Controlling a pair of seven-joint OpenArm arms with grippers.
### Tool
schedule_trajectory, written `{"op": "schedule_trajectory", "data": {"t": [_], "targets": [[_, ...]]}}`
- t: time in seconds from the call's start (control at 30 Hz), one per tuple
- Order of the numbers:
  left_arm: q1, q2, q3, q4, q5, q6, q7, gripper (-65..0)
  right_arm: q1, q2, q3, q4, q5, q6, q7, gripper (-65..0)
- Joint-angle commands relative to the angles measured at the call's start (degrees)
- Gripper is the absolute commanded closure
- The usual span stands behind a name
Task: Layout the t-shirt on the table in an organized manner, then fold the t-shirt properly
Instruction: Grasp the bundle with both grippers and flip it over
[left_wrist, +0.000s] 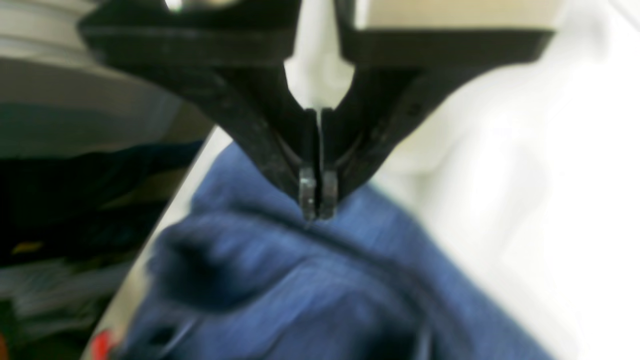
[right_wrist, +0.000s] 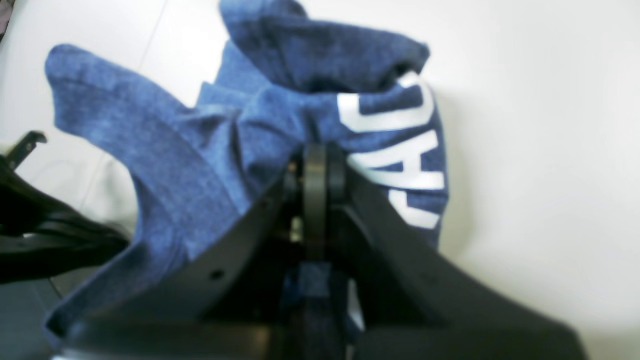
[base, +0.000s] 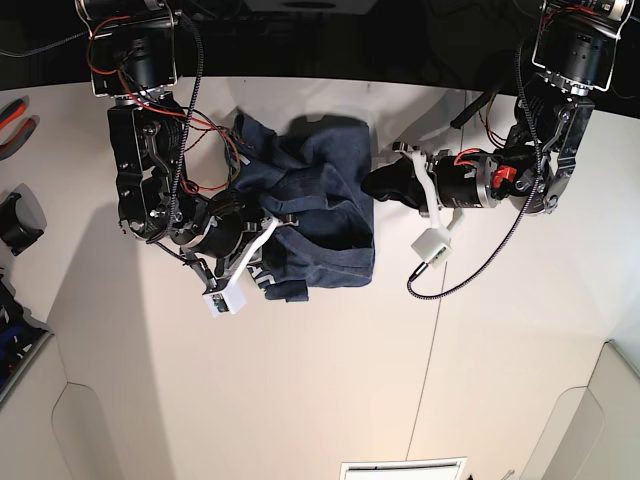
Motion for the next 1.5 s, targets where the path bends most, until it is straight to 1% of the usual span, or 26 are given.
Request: {"op": "schedule_trajectory", "data": {"t": [0.0,0.1,0.2,0.3,0.4,0.43,0.47,0.53,0.6,0.63,0.73,0.77,0.83,0.93,0.97,1.0,1.07,1.1,1.17,1.23,1.3,1.37,1.43,1.47], "targets": [[-1.1,-0.1,-0.3,2.2,-2.5,-0.6,-0.5,0.0,1.4,-0.1,0.0,0.7,0.9,0.2,0.7,0.0],[-1.1,1.6,-0.5,6.8,-3.1,-0.6,1.2,0.0,2.6,-0.1,0.0,0.7,0.9,0.2,0.6,0.0],[-1.0,4.5,-0.5,12.6,-2.8,-0.6,2.2,0.0,3.7,-0.1,0.0,0.7,0.7,0.2,0.6,0.0],[-0.9,8.1,-0.4,16.7,0.7,-0.6,2.6,-1.0,4.0,-0.1,0.0,0.7,0.3,0.2,0.6,0.0],[-0.9,10.8,-0.4,17.2,3.9,-0.6,2.9,-24.8,3.9,0.0,0.0,0.7,-0.9,0.2,0.5,0.0],[-0.9,11.3,-0.4,17.2,5.9,-0.6,2.9,-29.6,3.9,0.1,0.0,0.7,-0.9,0.2,0.3,0.0],[-0.9,11.5,-0.4,17.1,7.8,-0.6,2.8,-30.9,3.9,0.2,0.1,0.7,-0.9,0.2,0.3,0.0],[-0.8,11.3,-0.4,17.0,9.8,-0.6,2.8,-30.9,3.9,0.2,0.1,0.7,-0.9,0.2,0.3,0.0],[-0.7,11.3,-0.4,16.7,10.5,-0.6,2.6,-30.9,3.9,0.2,0.0,0.7,-0.8,0.2,0.3,0.0],[-0.7,11.3,-0.4,16.2,11.1,-0.6,1.7,-30.9,3.9,0.2,0.0,0.7,-0.7,0.2,0.3,0.0],[-0.7,11.3,0.0,13.1,16.6,-0.6,-2.4,-30.9,3.9,0.2,0.0,0.7,-0.8,0.2,0.3,0.0],[-0.7,11.3,0.3,11.8,17.6,-0.6,-2.8,-30.9,3.9,0.2,0.0,0.7,-0.8,0.2,0.3,0.0],[-0.7,11.3,1.0,9.3,17.2,-0.6,-2.8,-30.9,3.9,0.2,0.0,0.7,-0.8,0.2,0.3,0.0],[-0.2,11.3,1.9,8.4,14.3,-0.6,-2.4,-30.3,3.9,0.2,0.0,0.7,-0.8,0.2,0.3,0.0],[-0.1,11.3,2.0,8.4,12.5,-0.6,-1.7,-27.5,3.9,0.2,0.0,0.7,-0.8,0.2,0.3,0.0],[-0.1,11.2,2.0,8.4,10.6,-0.6,-0.2,-21.8,3.9,0.2,0.0,0.7,-0.8,0.2,0.3,0.0],[-0.1,11.2,2.0,8.5,7.3,-0.6,3.7,-6.2,3.9,0.2,0.0,0.7,-0.8,0.2,0.3,0.0],[-0.1,11.2,2.0,8.6,5.9,-0.6,5.8,0.0,3.9,0.2,0.0,0.7,-0.9,0.2,0.3,0.0],[-0.1,10.9,2.0,8.7,3.1,-0.6,8.9,0.0,3.9,0.2,0.0,0.7,-0.9,0.2,0.3,0.0],[-0.1,9.8,2.0,8.7,-0.1,-0.6,10.0,0.0,3.9,0.2,0.0,0.7,-1.0,0.2,0.3,0.0],[-0.1,8.1,2.0,8.8,-3.0,-0.6,11.5,0.0,3.9,0.2,0.0,0.7,-2.0,0.2,0.3,0.0],[-0.1,5.9,2.0,8.8,-5.9,-0.6,14.6,0.0,3.9,0.2,0.1,0.7,-3.0,0.2,0.3,0.0],[-0.1,3.5,1.9,8.8,-8.8,-0.6,17.3,0.0,3.9,0.2,0.0,0.7,-3.0,0.2,0.2,0.0],[-0.1,2.3,1.9,8.8,-10.1,-0.6,17.8,0.0,3.9,0.2,0.0,0.7,-3.0,0.2,0.2,0.0]]}}
